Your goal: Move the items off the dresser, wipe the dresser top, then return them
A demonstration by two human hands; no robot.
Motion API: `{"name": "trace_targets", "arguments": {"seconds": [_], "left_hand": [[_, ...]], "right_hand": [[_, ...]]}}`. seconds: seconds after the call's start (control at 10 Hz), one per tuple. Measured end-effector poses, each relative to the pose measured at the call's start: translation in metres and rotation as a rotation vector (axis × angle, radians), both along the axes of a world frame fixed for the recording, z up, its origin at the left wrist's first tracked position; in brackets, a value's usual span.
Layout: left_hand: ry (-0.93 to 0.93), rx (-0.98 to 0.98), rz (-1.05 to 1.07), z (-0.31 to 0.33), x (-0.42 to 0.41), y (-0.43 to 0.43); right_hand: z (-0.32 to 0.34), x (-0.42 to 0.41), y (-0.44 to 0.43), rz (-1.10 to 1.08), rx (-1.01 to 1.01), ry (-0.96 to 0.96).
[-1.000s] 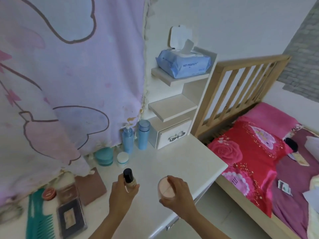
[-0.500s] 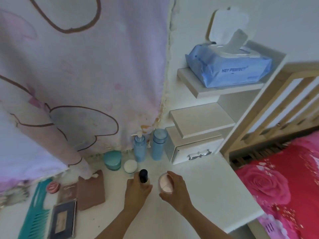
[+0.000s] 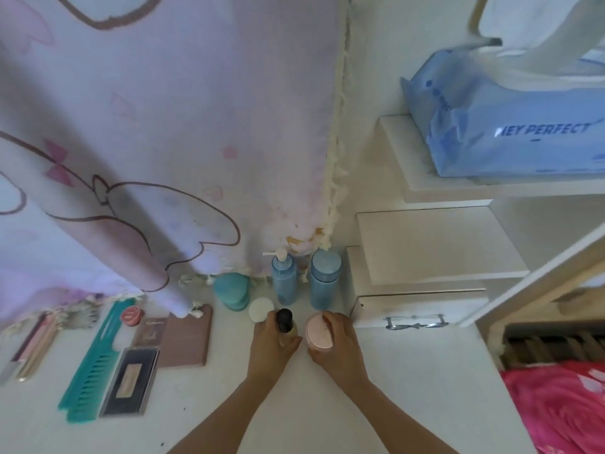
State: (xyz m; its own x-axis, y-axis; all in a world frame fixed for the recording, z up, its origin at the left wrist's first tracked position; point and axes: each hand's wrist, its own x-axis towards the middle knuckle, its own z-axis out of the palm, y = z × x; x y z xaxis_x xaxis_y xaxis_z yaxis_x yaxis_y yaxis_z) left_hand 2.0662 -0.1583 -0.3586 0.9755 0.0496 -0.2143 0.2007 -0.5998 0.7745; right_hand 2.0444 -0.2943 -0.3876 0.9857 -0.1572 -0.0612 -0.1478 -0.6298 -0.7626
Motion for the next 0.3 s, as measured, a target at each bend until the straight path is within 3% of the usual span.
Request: {"name": "trace_targets", "arguments": {"seconds": [0.3], "left_hand": [[-0.065, 0.061, -0.038, 0.002, -0.007, 0.006]], "right_hand": [[0.005, 0.003, -0.006, 0.120, -0.094, 0.135]]}}
